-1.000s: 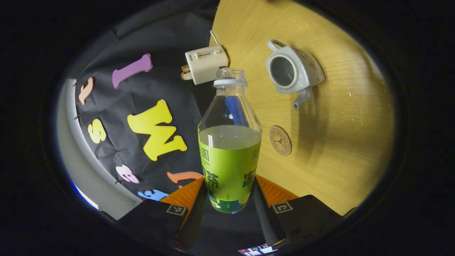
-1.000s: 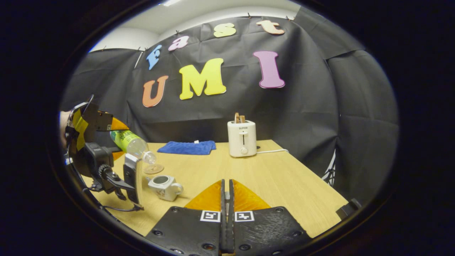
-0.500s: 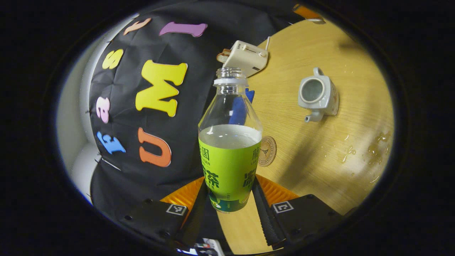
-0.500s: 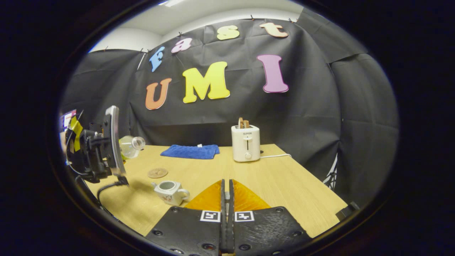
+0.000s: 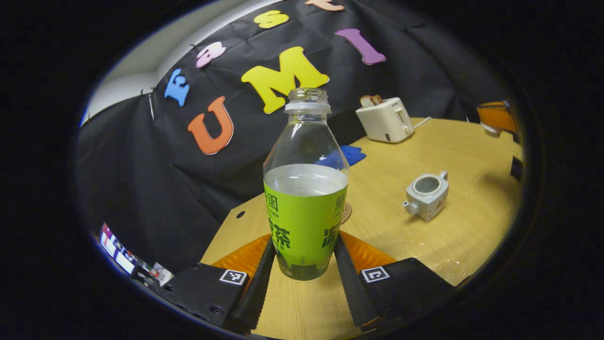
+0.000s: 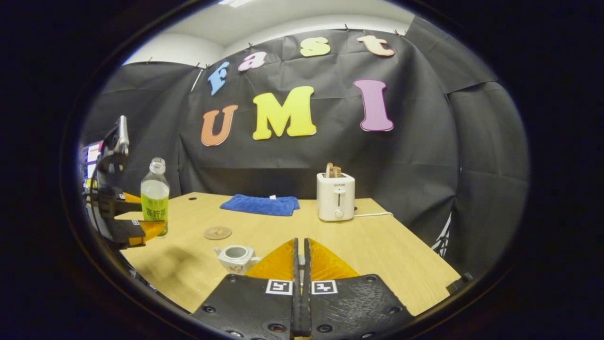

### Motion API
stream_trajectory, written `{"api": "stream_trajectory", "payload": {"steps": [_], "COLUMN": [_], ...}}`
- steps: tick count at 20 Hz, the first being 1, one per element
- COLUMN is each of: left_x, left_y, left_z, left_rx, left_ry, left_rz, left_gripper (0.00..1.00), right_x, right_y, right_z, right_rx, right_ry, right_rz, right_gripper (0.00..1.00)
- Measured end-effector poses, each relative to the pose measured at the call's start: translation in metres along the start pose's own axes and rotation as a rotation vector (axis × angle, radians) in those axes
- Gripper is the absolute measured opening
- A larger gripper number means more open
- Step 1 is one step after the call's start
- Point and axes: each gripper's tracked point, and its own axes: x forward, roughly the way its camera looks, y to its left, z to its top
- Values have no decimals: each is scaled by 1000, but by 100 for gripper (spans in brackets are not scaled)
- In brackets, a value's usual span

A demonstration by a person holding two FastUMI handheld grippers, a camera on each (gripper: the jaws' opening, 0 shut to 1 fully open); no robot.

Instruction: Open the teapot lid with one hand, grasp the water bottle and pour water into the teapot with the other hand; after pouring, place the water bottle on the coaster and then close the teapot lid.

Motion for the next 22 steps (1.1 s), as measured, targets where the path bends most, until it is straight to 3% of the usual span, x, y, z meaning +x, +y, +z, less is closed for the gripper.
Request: {"api": "stream_trajectory", "payload": {"steps": [5, 9, 14, 22], "left_x": [10, 37, 86, 155], "left_y": [5, -2, -2, -10], "left_z": [35, 41, 46, 31], "left_rx": [-226, -323, -390, -427], "left_ry": [-164, -170, -136, -74], "left_rz": [-9, -75, -137, -159], "left_gripper": [73, 73, 74, 76], "right_x": [1, 4, 16, 38], "right_y": [11, 10, 4, -5], "right_z": [2, -5, -18, -36], "right_rx": [-10, -6, 2, 11], "right_ry": [-5, 7, 32, 79], "right_rz": [13, 12, 1, -20], "right_gripper": [0, 0, 0, 0]}}
